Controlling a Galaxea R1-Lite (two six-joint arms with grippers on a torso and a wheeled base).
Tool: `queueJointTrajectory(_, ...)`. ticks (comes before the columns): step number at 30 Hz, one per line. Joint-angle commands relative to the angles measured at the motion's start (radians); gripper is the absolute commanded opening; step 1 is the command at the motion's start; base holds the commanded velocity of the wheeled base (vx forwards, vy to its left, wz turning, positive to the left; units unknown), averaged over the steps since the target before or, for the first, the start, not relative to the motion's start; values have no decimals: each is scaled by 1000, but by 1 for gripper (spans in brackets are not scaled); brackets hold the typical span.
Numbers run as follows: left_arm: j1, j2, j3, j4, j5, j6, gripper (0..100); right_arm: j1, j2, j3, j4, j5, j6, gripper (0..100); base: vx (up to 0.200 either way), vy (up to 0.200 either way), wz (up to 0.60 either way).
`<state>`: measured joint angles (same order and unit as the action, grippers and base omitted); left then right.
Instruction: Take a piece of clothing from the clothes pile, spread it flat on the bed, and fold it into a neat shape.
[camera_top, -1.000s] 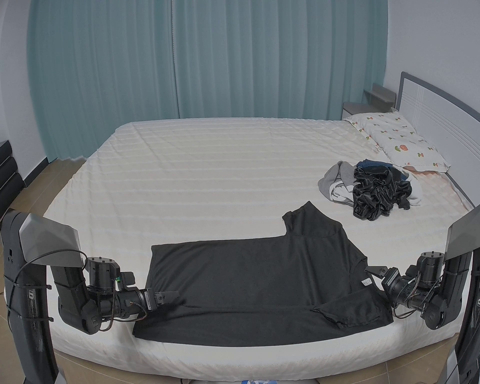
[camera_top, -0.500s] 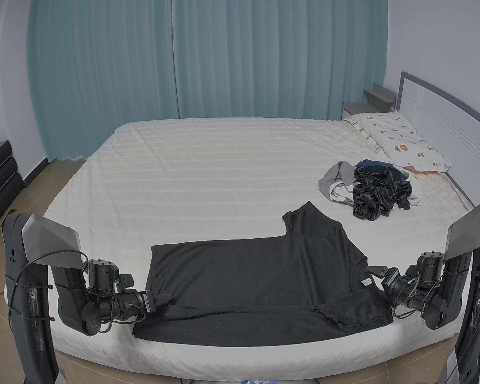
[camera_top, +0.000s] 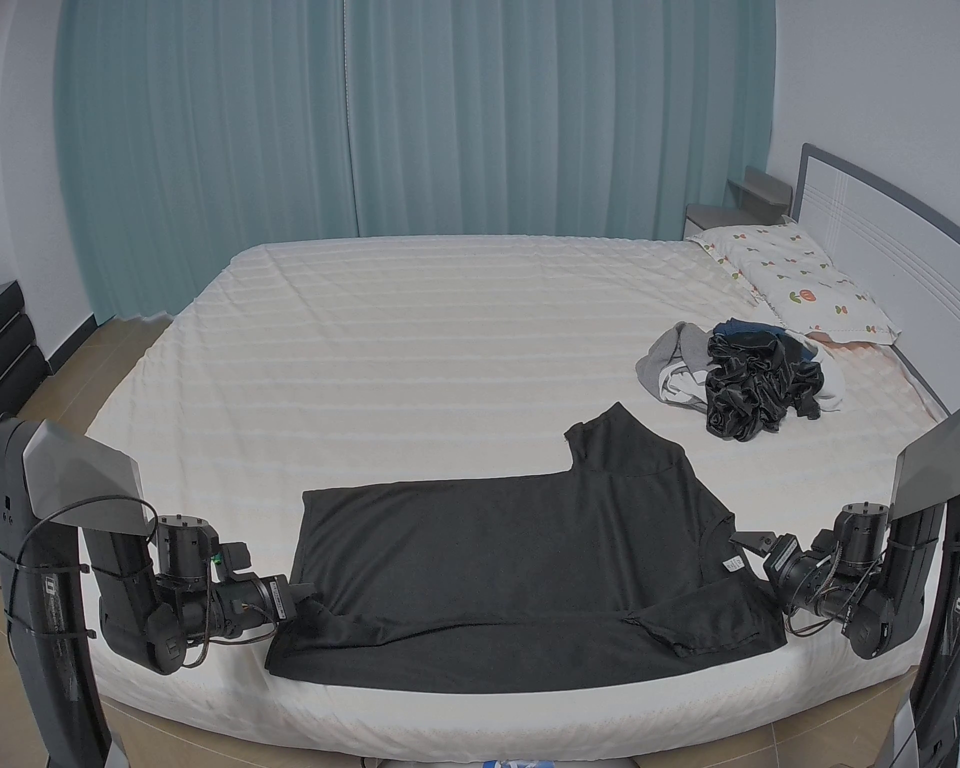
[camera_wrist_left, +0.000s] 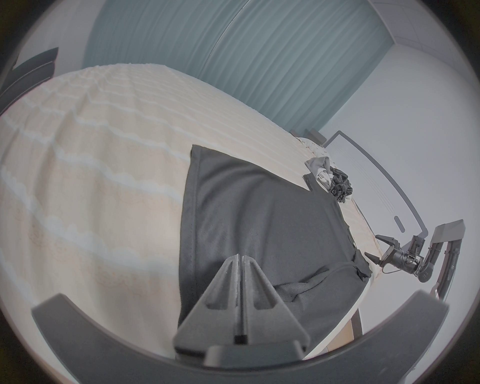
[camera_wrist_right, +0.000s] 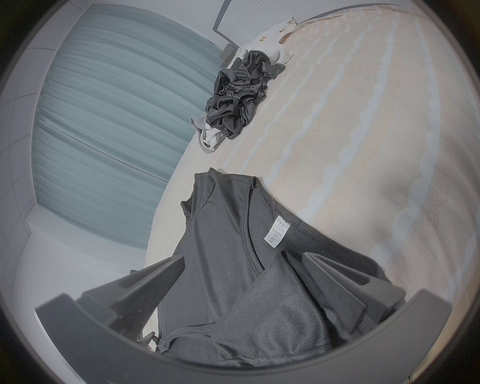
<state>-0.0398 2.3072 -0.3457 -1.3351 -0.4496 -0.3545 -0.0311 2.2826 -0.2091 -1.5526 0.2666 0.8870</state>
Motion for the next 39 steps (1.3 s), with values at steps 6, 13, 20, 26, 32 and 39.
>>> queueJointTrajectory(6,26,-42,2,-1,38,-3,0,-3,-6,-10,-9,0,-72,100,0,0,0)
queueJointTrajectory(13,41,-37,-6,-1,48,-1,0,0,0,-44,-4,2,-168,100,0,0,0)
queueJointTrajectory(20,51,-26,-16,-1,48,-3,0,-9,12,-55,3,20,-278,100,0,0,0)
queueJointTrajectory(26,51,-15,-18,-1,49,-1,0,-9,64,-52,-8,77,-341,100,0,0,0)
queueJointTrajectory(32,51,1,-25,-1,49,-3,0,-7,77,-59,-8,140,-364,100,0,0,0)
queueJointTrajectory(39,52,6,-27,-1,63,-1,0,-10,143,-95,-9,141,-413,100,0,0,0)
